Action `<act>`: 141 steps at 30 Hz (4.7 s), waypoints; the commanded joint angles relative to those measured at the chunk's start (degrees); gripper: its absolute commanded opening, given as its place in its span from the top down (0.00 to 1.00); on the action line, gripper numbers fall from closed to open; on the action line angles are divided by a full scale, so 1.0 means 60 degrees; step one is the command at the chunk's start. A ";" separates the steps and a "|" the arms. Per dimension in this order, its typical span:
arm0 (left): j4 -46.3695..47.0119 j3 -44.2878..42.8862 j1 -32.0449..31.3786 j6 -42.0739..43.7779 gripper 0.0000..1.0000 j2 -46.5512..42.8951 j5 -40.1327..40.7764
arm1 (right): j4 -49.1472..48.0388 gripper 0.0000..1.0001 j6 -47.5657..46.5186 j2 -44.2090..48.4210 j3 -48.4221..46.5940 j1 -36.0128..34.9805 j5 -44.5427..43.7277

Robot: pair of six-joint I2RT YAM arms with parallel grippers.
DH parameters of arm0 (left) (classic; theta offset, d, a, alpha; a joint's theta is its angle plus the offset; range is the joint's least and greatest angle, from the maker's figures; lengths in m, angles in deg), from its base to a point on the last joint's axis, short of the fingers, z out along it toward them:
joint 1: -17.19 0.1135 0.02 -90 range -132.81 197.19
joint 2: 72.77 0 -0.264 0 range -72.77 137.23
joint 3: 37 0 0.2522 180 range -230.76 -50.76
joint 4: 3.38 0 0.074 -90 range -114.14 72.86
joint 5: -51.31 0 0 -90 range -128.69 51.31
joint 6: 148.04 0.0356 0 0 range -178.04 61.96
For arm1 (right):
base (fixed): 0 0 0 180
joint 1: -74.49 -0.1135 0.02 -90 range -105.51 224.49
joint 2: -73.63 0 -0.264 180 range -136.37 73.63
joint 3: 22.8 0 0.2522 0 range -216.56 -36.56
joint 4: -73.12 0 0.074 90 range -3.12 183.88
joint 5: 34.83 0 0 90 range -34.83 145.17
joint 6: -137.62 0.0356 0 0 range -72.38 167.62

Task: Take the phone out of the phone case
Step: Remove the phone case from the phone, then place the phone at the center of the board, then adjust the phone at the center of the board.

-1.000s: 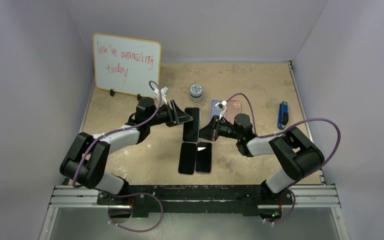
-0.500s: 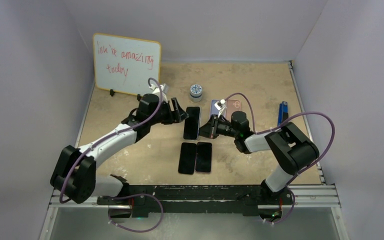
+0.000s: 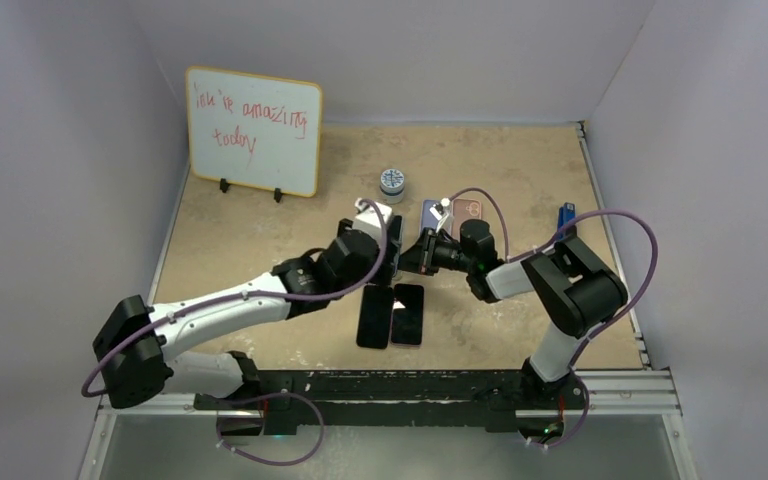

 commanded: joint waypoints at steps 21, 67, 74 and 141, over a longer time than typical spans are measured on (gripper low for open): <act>0.0033 -0.1508 -0.3305 0.2611 0.39 0.3556 0.6755 | -0.2029 1.00 0.1777 -0.0525 -0.0344 0.0314 0.0985; -0.9711 -0.3846 -0.4765 -0.5084 1.00 0.4084 0.8381 | -0.1917 1.00 0.1314 -0.0249 0.0067 0.0606 0.0255; -0.9985 -0.2774 -0.4902 -0.5681 1.00 0.2830 0.7347 | 0.0132 1.00 -0.0081 0.0708 -0.0054 0.0672 -0.0607; 0.0459 0.3305 0.3003 -0.1989 0.24 -0.0316 -0.3298 | 0.0952 1.00 -0.0724 0.1511 0.0127 0.1217 -0.0882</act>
